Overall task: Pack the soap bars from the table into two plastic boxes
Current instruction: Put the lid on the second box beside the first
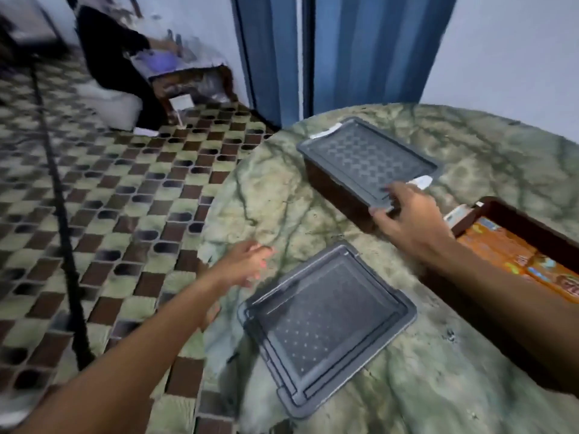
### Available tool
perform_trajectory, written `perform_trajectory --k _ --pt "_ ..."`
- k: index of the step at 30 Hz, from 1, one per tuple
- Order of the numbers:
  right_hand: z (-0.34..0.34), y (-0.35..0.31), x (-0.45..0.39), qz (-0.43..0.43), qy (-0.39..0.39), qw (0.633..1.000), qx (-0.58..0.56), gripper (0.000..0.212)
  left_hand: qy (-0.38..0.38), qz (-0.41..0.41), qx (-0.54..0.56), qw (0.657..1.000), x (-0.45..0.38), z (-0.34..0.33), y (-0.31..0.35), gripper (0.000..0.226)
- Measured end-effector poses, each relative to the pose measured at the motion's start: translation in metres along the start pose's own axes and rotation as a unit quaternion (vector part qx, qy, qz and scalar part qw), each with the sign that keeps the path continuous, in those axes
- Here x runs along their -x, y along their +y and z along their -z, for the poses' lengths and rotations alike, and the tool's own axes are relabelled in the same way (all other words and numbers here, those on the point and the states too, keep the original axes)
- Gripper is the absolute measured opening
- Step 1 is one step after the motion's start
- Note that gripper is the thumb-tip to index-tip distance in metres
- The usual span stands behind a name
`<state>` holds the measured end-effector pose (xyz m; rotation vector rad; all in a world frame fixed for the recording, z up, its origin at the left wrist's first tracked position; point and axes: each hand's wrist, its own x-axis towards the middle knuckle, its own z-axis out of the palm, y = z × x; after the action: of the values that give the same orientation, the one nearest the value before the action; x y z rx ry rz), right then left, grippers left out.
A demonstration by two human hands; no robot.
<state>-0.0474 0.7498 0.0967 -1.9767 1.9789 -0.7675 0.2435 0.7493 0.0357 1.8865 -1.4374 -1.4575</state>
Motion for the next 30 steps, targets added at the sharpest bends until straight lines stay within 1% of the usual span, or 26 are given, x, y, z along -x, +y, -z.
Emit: perform_trajectory --k 1,5,8,11,14,17,19,21,22,23,24,26,28,30 --pt "-0.014 -0.008 -0.001 0.024 -0.015 1.0 -0.007 0.048 0.024 0.018 0.022 0.999 0.018 0.009 -0.021 0.023" --pt "-0.038 -0.014 0.001 0.044 -0.029 0.998 -0.018 0.04 0.064 0.041 0.069 0.995 0.055 0.018 -0.06 0.024" --pt "-0.05 -0.002 0.013 0.02 -0.051 0.998 -0.025 0.043 0.083 0.054 0.094 0.991 0.072 0.002 -0.08 0.025" --pt "-0.069 0.022 0.032 -0.011 -0.086 0.996 0.003 0.047 0.099 0.075 0.116 0.985 0.081 -0.036 -0.094 0.013" --pt "-0.091 0.046 0.045 -0.04 -0.125 0.99 0.044 0.046 0.124 0.088 0.16 0.975 0.083 -0.07 -0.109 0.007" --pt "-0.11 0.063 0.054 -0.059 -0.199 0.974 0.09 0.055 0.168 0.095 0.217 0.957 0.083 -0.092 -0.117 0.016" --pt "-0.116 0.063 0.058 -0.073 -0.226 0.967 0.089 0.06 0.175 0.093 0.262 0.945 0.081 -0.1 -0.113 0.025" --pt "-0.109 0.052 0.059 -0.099 -0.225 0.968 0.043 0.06 0.168 0.092 0.283 0.94 0.08 -0.101 -0.101 0.032" --pt "-0.113 0.049 0.061 -0.113 -0.227 0.967 0.005 0.059 0.175 0.099 0.285 0.937 0.082 -0.102 -0.106 0.036" --pt "-0.094 0.04 0.053 -0.13 -0.213 0.968 -0.034 0.057 0.179 0.085 0.28 0.939 0.079 -0.093 -0.088 0.038" --pt "-0.095 0.031 0.057 -0.129 -0.225 0.964 -0.059 0.056 0.19 0.088 0.279 0.937 0.082 -0.085 -0.092 0.038" --pt "-0.072 0.013 0.053 -0.124 -0.214 0.963 -0.103 0.056 0.208 0.073 0.259 0.941 0.077 -0.051 -0.076 0.033" --pt "-0.047 -0.004 0.048 -0.13 -0.202 0.96 -0.144 0.068 0.222 0.054 0.219 0.949 0.065 -0.012 -0.051 0.033" --pt "-0.018 -0.016 0.043 -0.149 -0.178 0.957 -0.172 0.071 0.223 0.011 0.175 0.959 0.044 0.014 -0.011 0.029"
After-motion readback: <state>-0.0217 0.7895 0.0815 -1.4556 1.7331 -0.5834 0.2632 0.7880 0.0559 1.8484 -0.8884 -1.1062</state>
